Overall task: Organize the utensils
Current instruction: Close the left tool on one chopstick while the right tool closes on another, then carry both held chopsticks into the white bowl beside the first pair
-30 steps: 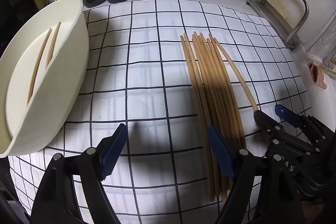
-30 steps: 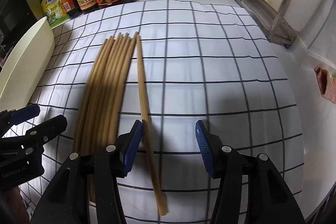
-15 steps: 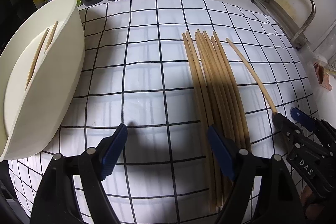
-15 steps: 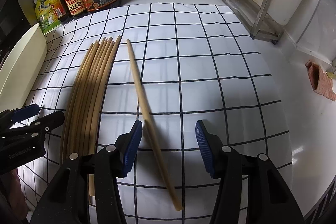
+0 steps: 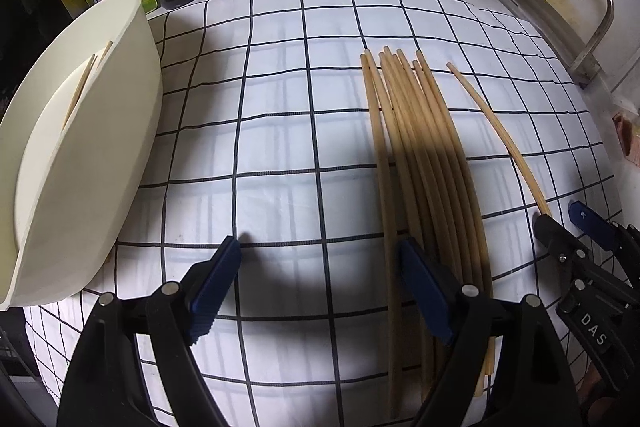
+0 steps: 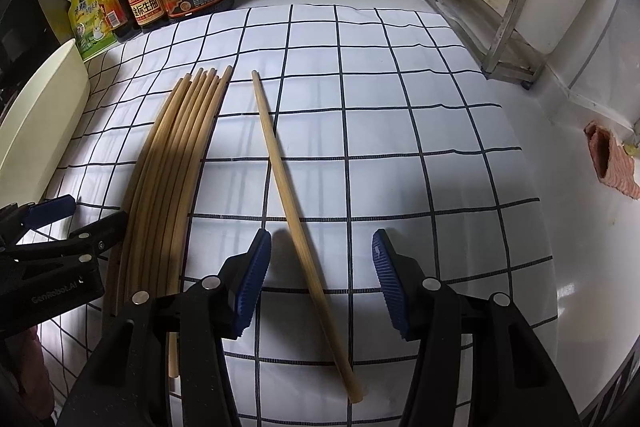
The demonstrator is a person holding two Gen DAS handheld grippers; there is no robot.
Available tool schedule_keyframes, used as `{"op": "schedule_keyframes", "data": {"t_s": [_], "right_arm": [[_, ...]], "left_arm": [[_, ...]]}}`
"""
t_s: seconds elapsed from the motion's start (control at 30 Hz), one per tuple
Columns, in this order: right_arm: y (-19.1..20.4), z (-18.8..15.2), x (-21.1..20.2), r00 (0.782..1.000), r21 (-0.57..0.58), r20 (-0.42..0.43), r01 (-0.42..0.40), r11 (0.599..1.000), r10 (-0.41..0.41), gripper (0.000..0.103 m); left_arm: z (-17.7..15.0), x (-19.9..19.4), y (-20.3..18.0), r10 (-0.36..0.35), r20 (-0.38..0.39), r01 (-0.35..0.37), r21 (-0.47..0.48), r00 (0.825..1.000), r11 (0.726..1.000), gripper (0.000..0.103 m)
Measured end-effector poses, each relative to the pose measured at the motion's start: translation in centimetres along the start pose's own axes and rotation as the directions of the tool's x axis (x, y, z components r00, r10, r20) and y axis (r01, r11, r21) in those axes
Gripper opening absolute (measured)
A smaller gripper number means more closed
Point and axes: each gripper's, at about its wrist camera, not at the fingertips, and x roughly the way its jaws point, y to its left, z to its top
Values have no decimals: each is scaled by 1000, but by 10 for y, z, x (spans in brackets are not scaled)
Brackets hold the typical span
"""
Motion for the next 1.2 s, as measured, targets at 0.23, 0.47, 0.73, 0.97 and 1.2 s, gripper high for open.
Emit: {"op": "schedule_keyframes", "data": {"t_s": [0.23, 0.47, 0.73, 0.97, 1.2], "right_arm": [[3, 3, 5, 1000, -30, 13, 3, 1000, -2, 51], [11, 8, 7, 999, -85, 15, -35, 996, 37, 37], [15, 10, 6, 997, -76, -9, -80, 994, 80, 7], [13, 9, -10, 994, -25, 1, -110, 994, 110, 6], [20, 23, -44, 988, 1, 41, -151, 989, 151, 6]], "left_arm": [[2, -2, -4, -19, 12, 18, 20, 1000, 1000, 65], [3, -6, -10, -34, 21, 33, 36, 999, 999, 33], [0, -9, -9, -75, -3, 75, 29, 997, 997, 7], [-4, -18, -4, -96, -19, 96, 19, 995, 995, 7], [7, -56, 4, -144, 47, 143, 28, 988, 989, 7]]}}
